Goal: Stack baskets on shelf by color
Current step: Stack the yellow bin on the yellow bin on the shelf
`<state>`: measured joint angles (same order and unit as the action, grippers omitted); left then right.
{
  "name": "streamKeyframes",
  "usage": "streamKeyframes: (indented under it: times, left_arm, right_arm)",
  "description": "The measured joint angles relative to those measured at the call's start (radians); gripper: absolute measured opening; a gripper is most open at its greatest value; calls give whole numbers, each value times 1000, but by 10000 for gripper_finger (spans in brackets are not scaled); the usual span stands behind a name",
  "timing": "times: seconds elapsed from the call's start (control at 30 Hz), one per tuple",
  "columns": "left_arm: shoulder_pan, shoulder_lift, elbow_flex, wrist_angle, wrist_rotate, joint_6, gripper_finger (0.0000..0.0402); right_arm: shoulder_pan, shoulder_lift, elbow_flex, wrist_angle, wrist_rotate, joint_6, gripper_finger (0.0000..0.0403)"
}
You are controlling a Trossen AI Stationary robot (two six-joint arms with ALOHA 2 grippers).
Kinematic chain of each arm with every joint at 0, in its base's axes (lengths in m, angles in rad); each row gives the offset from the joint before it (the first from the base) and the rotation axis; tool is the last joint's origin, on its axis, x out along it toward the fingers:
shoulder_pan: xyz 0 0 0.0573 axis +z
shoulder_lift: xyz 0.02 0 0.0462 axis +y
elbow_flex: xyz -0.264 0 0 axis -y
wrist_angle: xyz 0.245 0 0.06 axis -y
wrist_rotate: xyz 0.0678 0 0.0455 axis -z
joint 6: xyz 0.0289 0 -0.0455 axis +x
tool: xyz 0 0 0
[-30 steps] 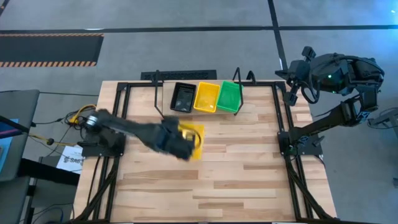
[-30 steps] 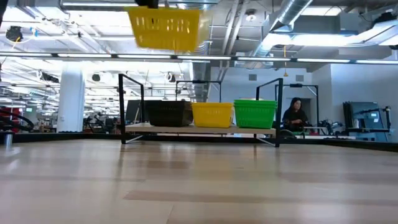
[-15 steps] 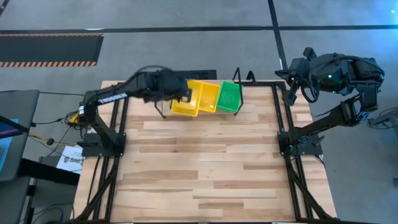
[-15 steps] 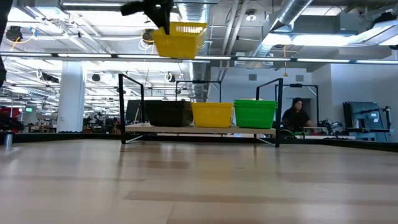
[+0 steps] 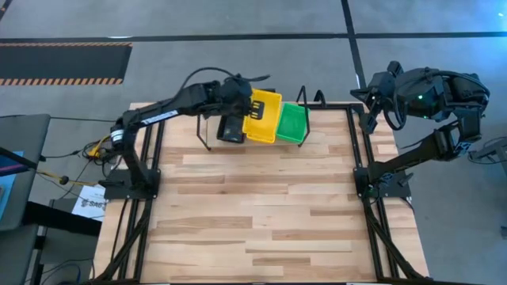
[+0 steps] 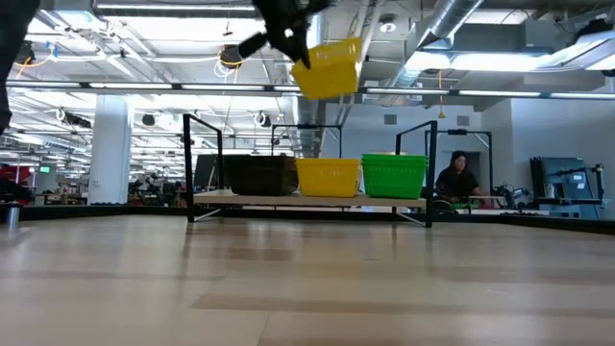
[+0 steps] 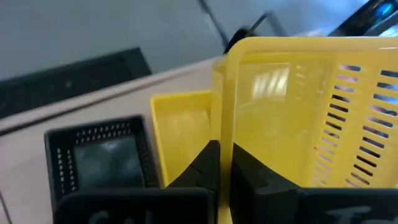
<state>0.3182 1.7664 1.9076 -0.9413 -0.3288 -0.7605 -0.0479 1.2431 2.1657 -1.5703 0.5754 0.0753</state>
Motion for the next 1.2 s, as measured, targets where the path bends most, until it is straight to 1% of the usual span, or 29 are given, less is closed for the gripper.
streamKeyframes:
  times: [0.03, 0.13, 0.27, 0.37, 0.53, 0.7, 1.07, 1.13, 1.2]
  left_arm:
    - [7, 20, 0, -3, 15, 0, 0]
    - [30, 86, 0, 42, 106, 8, 0]
    - [57, 154, -1, 85, 170, 14, 0]
    - [73, 184, 0, 99, 192, 10, 0]
    - [98, 191, 2, 95, 175, 7, 0]
    - [117, 202, 0, 76, 183, 8, 0]
    - [128, 217, 0, 27, 173, 16, 0]
    - [130, 223, -1, -6, 174, 18, 0]
    - [130, 234, 0, 9, 182, 21, 0]
  right_arm:
    - [0, 0, 0, 0, 0, 3, 5]
    - [0, 0, 0, 0, 1, 3, 6]
    - [0, 0, 0, 0, 1, -1, 5]
    - [0, 0, 0, 0, 1, -3, 6]
    - [0, 0, 0, 0, 0, -11, 6]
    - [0, 0, 0, 0, -1, -31, 5]
    - [0, 0, 0, 0, -1, -32, 6]
    - [0, 0, 0, -1, -2, -34, 6]
    - [0, 0, 0, 0, -2, -35, 6]
